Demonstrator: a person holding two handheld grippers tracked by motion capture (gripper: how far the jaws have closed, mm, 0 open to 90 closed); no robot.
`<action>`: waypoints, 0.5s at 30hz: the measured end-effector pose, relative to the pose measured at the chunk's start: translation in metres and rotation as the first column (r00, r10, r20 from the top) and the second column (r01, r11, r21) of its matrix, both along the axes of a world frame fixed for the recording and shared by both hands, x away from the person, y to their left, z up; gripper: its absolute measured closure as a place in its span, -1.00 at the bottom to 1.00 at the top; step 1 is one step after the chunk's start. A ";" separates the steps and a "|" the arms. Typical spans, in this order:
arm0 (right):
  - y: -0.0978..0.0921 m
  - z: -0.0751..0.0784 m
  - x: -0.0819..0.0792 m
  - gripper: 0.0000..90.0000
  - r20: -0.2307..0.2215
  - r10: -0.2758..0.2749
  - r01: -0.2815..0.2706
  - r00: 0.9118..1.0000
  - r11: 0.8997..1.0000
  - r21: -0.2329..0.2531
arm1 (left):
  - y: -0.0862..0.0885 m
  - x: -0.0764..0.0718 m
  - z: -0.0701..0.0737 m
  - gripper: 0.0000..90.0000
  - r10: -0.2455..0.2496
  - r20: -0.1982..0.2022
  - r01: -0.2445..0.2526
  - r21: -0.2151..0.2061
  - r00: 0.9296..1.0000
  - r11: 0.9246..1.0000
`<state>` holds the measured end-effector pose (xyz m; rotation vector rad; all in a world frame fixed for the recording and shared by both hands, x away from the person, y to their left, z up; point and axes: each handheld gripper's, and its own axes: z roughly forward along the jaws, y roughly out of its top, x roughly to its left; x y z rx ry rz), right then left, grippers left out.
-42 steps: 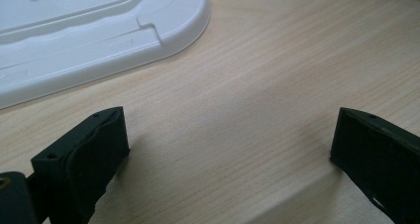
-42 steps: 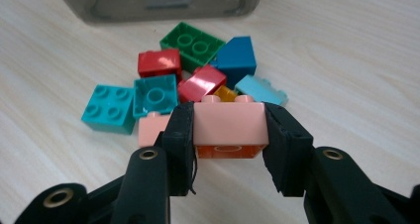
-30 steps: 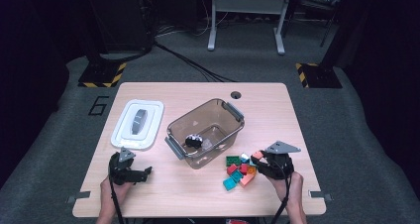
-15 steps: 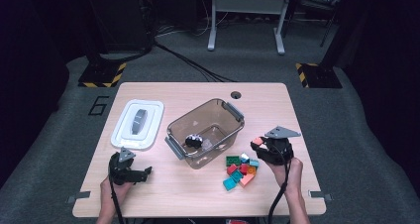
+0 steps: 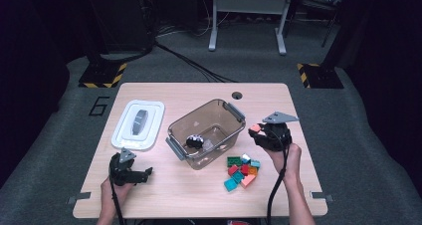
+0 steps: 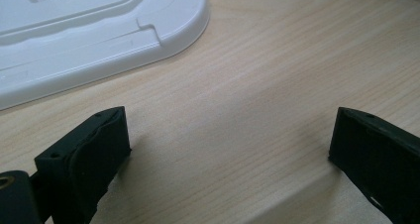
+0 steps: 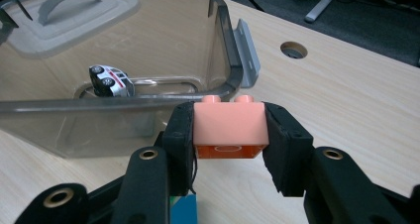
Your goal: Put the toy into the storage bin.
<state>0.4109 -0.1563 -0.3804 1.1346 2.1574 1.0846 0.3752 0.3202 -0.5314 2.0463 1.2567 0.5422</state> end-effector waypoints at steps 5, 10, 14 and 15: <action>0.009 0.005 0.009 0.31 0.006 0.015 -0.015 1.000 1.000 -0.005 | 0.000 0.000 0.000 -0.96 -0.003 -0.004 0.003 0.000 1.000 1.000; 0.017 0.008 0.018 0.31 0.002 0.028 -0.028 1.000 1.000 -0.011 | 0.000 0.000 0.000 -0.95 0.001 0.002 -0.001 0.000 1.000 1.000; 0.023 0.008 0.025 0.31 0.002 0.043 -0.043 0.999 0.999 -0.020 | 0.000 0.000 0.000 -0.95 0.001 0.001 -0.001 0.001 1.000 1.000; 0.026 0.008 0.027 0.31 -0.005 0.044 -0.044 0.999 0.999 -0.020 | 0.000 0.000 0.000 -0.95 0.000 0.001 0.000 0.000 1.000 1.000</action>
